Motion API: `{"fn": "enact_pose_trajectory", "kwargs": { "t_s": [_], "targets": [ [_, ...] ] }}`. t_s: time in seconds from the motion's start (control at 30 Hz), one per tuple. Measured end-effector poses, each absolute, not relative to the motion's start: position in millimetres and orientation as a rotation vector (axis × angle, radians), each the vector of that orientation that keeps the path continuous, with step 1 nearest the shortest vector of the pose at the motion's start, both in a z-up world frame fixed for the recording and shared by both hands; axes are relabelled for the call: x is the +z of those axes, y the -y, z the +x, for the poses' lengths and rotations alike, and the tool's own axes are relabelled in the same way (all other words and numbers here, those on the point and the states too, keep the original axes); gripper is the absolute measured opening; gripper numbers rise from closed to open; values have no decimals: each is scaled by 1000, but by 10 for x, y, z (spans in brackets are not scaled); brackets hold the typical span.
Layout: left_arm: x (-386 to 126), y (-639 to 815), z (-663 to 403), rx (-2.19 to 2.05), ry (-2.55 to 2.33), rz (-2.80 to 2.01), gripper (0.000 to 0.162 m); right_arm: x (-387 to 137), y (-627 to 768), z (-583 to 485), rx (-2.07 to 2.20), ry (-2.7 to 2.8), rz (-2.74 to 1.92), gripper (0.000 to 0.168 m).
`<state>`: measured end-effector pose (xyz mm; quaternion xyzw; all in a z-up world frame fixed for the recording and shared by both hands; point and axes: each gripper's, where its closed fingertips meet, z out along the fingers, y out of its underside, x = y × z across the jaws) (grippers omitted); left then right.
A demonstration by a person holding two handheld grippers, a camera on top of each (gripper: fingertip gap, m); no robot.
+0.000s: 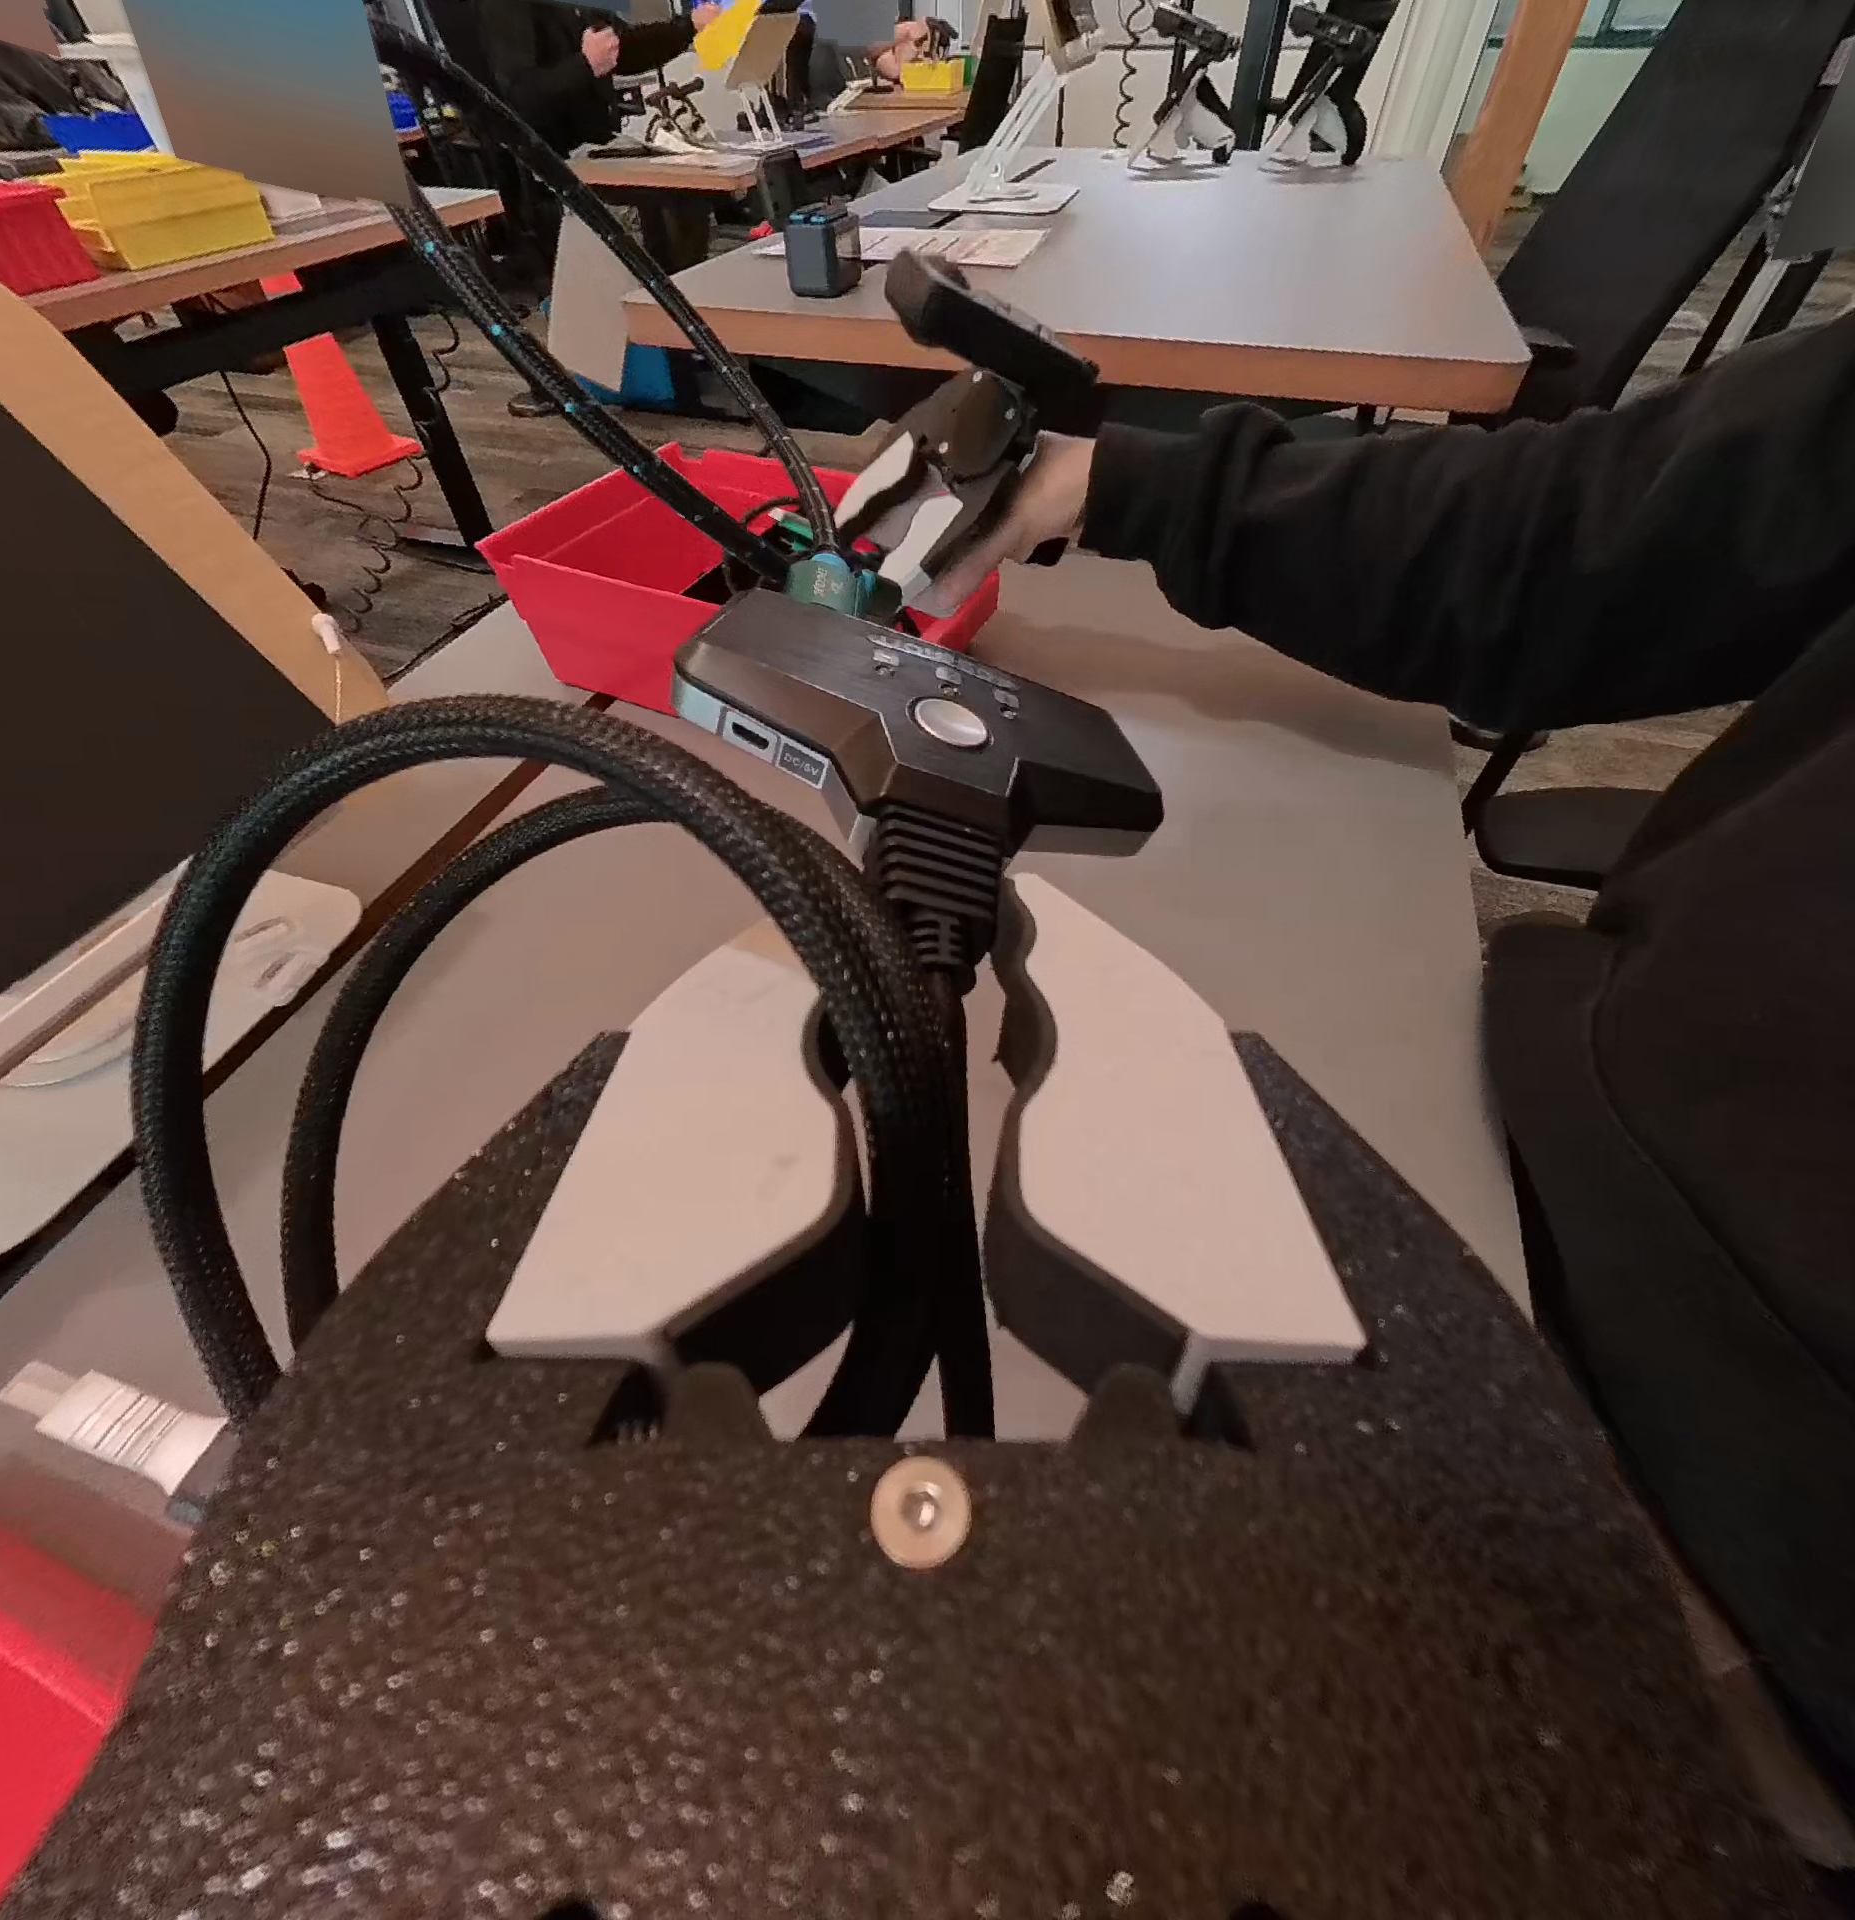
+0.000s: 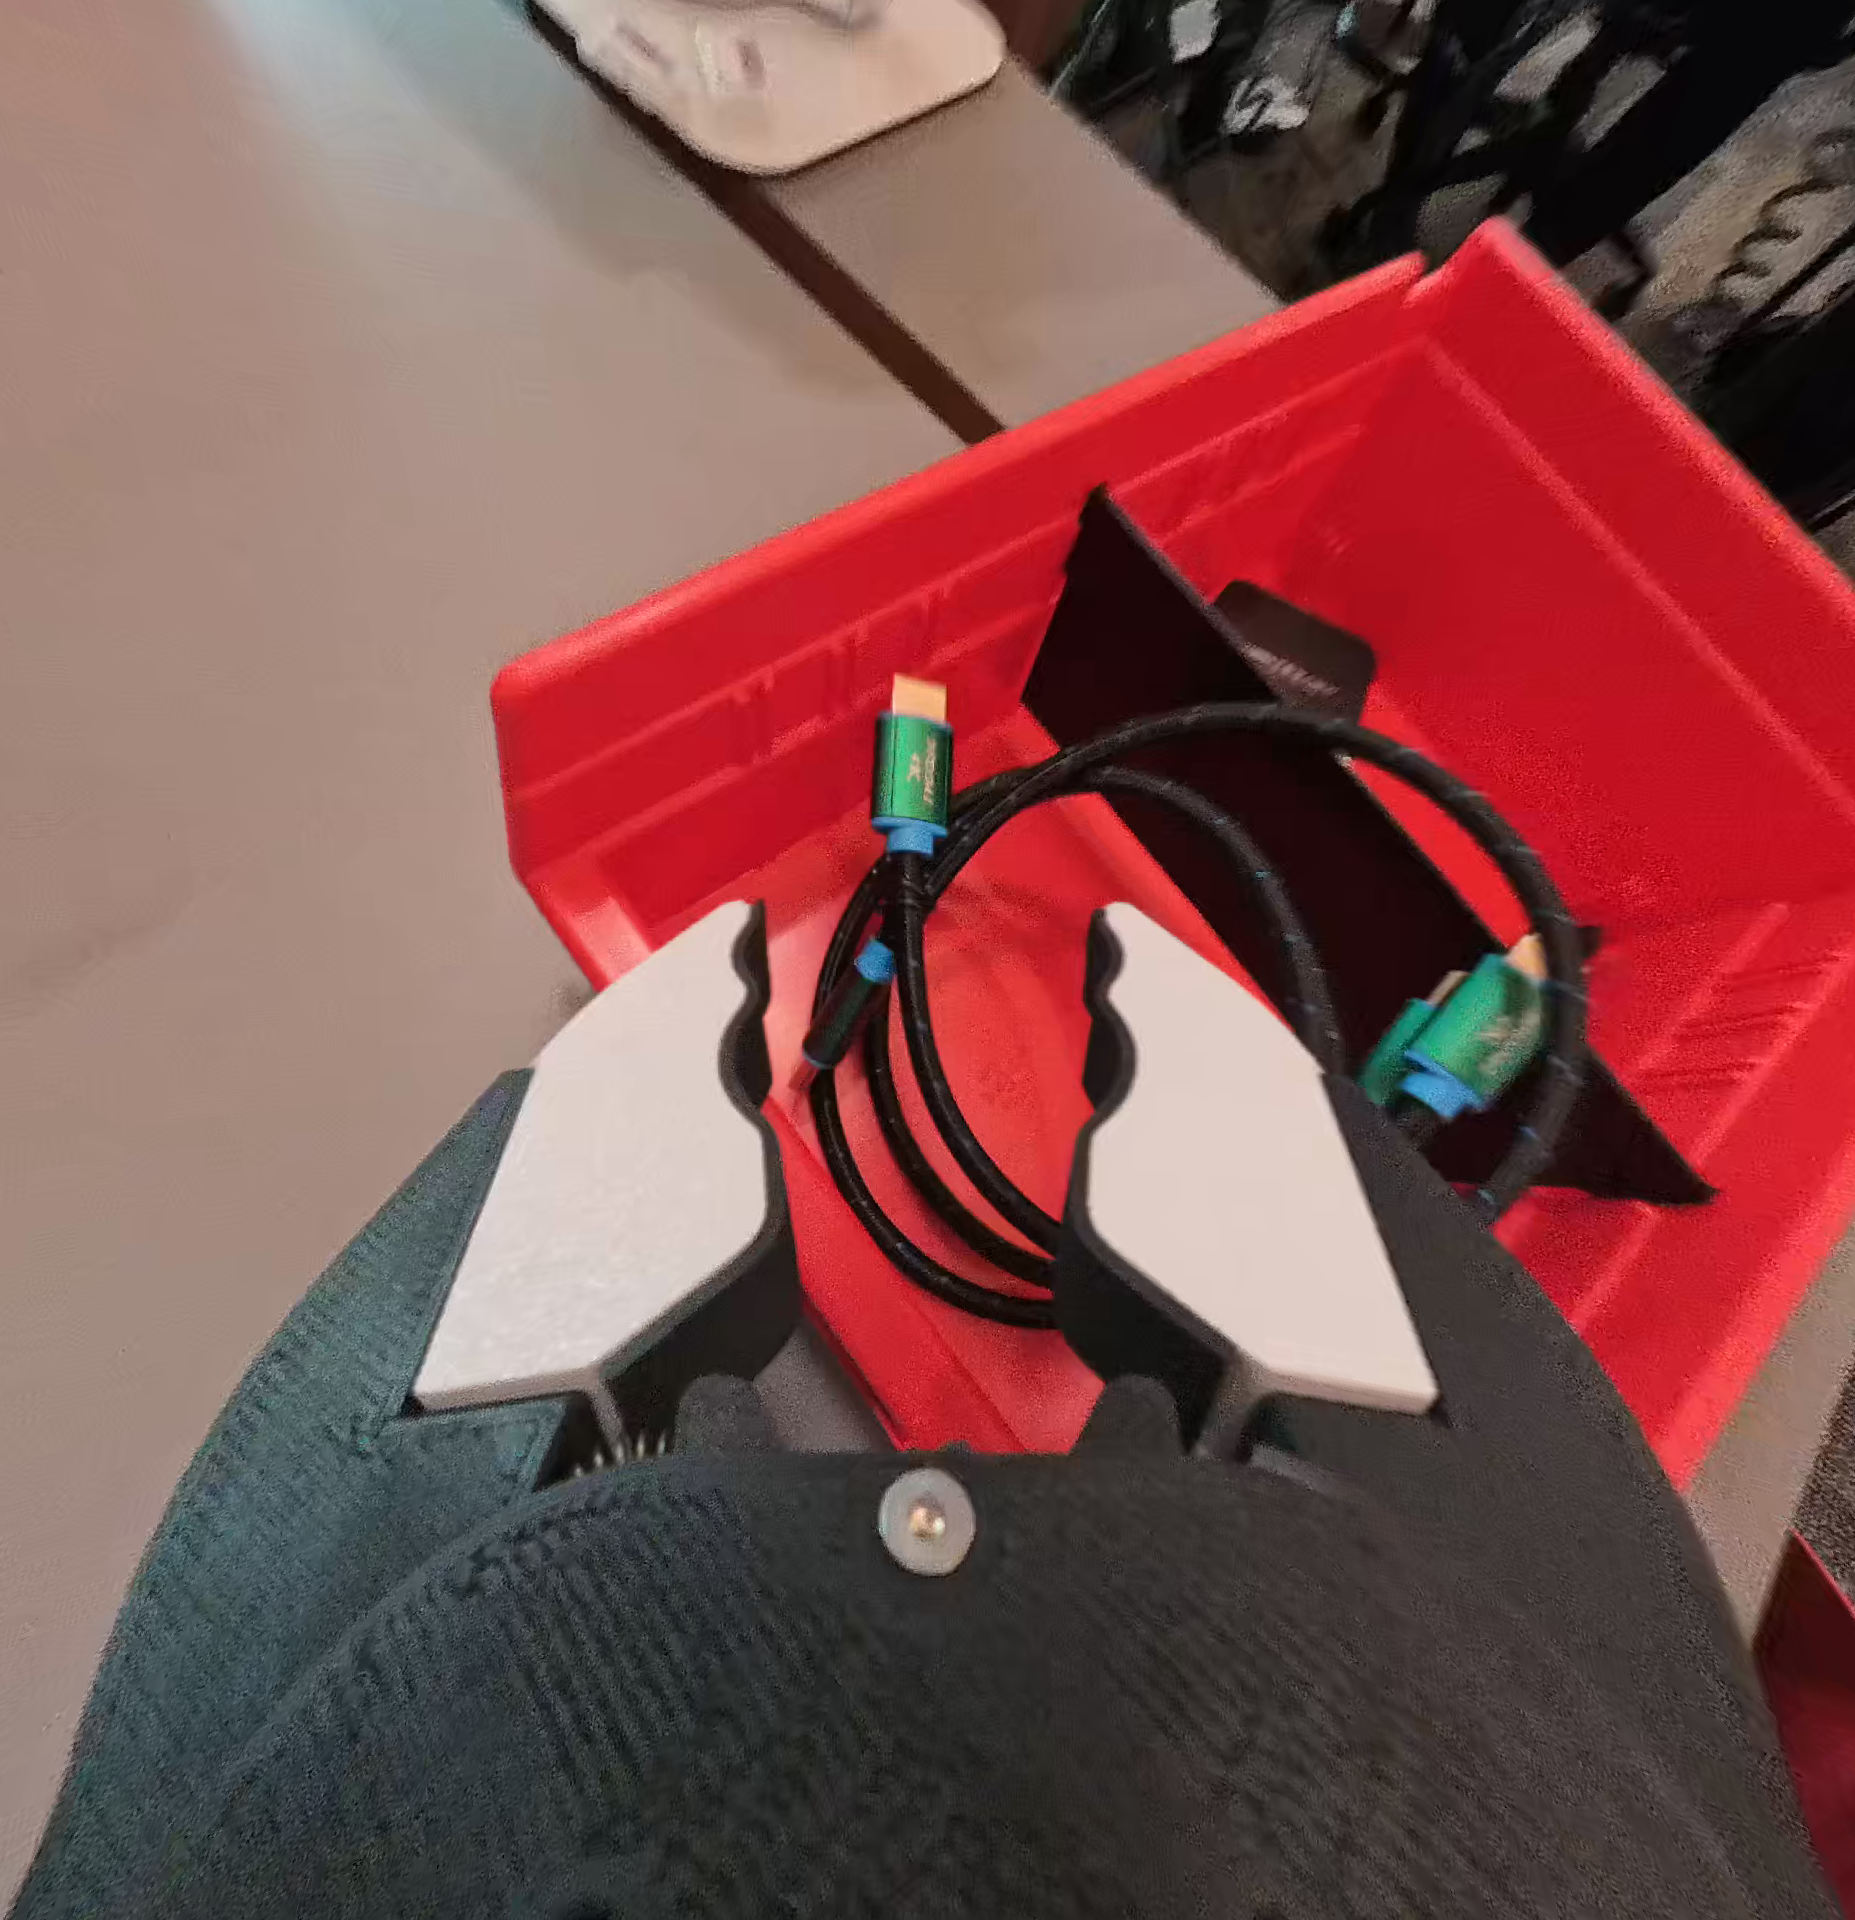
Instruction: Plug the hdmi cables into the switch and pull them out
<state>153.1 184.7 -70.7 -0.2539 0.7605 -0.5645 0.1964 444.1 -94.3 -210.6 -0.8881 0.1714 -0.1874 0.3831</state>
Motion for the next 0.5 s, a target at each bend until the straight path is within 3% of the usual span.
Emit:
{"fn": "enact_pose_trajectory", "kwargs": {
  "t_s": [0.1, 0.2, 0.33, 0.5],
  "targets": [
    [-746, -1849, 1535, -1574, -2139, -724, 23, -1800, 913, 4353, -458, -450, -2195, 74],
    [-776, -1856, 1568, -1551, -2148, -730, 23, -1263, 608, 3863, -417, -216, -2056, 73],
    [-811, -1780, 1620, -1581, -2161, -718, 23, -779, 79, 2805, -410, 219, -1969, 60],
    [-903, -1643, 1661, -1579, -2200, -696, 23, -656, -444, 2170, -581, 459, -1919, 41]
  ]
}}
